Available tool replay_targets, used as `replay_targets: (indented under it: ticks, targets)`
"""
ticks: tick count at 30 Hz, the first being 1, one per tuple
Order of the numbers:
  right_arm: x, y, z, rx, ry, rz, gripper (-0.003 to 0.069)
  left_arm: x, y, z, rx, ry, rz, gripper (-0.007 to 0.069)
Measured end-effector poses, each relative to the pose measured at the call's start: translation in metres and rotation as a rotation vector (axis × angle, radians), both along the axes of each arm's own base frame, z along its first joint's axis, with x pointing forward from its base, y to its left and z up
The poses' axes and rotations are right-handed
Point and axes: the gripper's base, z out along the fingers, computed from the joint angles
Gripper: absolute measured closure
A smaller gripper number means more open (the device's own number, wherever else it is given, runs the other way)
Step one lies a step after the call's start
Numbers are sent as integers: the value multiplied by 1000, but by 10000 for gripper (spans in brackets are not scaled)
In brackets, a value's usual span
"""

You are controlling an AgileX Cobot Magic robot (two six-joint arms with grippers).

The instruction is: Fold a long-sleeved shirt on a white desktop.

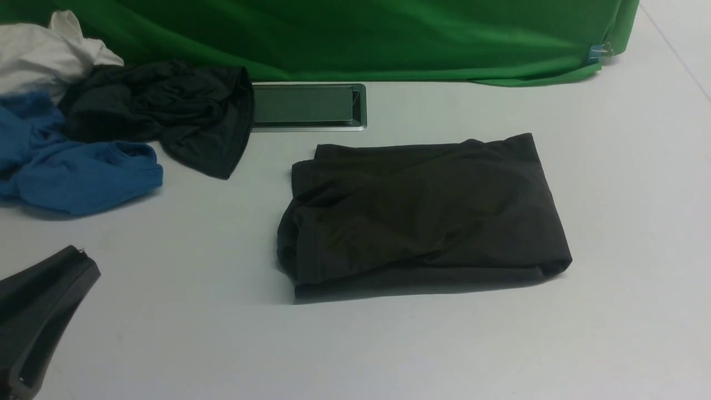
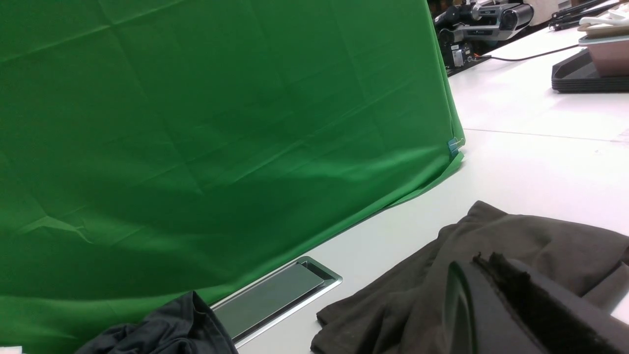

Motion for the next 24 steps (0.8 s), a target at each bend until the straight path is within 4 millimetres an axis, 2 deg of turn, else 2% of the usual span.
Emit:
replay_targets:
  ticks: [24]
  targets:
    - [0, 0, 0, 1, -2, 0, 510, 1, 0, 0, 2, 5, 1, 606]
